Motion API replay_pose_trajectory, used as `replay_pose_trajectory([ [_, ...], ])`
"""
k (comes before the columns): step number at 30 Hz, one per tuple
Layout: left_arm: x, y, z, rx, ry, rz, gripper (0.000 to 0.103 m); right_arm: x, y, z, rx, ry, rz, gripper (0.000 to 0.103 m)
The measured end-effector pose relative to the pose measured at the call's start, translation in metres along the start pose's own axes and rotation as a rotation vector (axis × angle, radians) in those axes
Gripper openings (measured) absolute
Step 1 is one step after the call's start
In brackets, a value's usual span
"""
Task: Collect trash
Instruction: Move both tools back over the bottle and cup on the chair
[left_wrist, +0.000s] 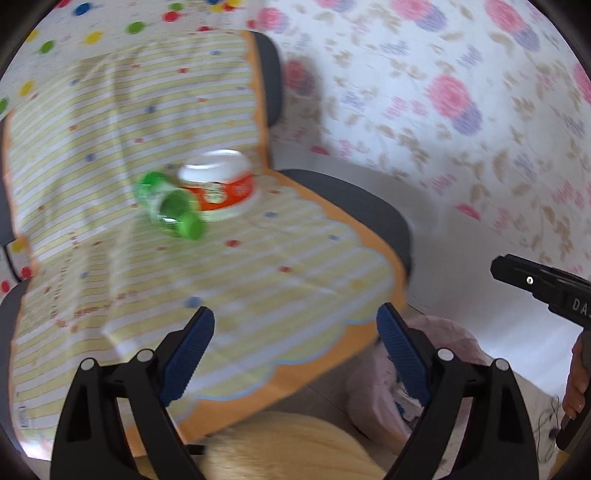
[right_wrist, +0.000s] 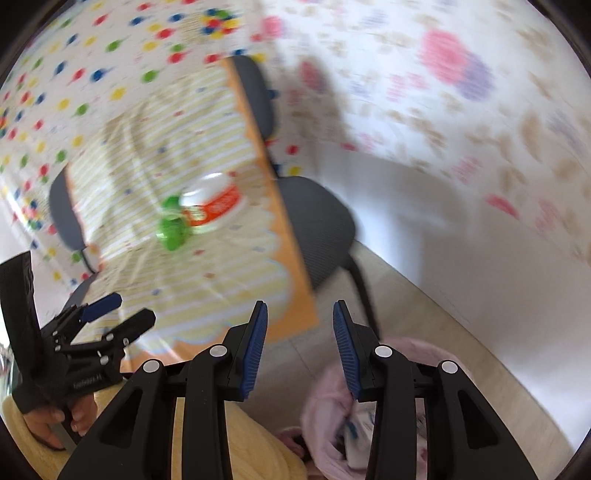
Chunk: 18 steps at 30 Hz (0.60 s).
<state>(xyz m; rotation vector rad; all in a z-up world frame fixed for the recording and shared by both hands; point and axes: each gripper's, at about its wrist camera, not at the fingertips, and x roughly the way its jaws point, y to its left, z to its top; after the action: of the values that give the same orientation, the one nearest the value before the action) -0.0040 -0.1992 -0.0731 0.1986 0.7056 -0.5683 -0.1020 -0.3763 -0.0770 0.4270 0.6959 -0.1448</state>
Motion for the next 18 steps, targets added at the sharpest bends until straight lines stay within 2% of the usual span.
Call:
replay_pose_trajectory([
  [8, -0.021, 0.109, 0.019, -0.141, -0.039, 0.237, 0.087, 0.067, 0.085, 0.043, -0.12, 0.059, 0.152, 0.04],
  [13, -0.017, 0.162, 0.03, -0.193, -0.042, 0.302, 0.087, 0.107, 0.131, 0.069, -0.19, 0.066, 0.209, 0.04],
  [14, -0.016, 0.169, 0.029, -0.208, -0.038, 0.307, 0.087, 0.118, 0.14, 0.074, -0.202, 0.077, 0.22, 0.041],
  [18, 0.0, 0.205, 0.034, -0.267, -0.001, 0.33, 0.087, 0.165, 0.174, 0.091, -0.266, 0.121, 0.232, 0.058],
])
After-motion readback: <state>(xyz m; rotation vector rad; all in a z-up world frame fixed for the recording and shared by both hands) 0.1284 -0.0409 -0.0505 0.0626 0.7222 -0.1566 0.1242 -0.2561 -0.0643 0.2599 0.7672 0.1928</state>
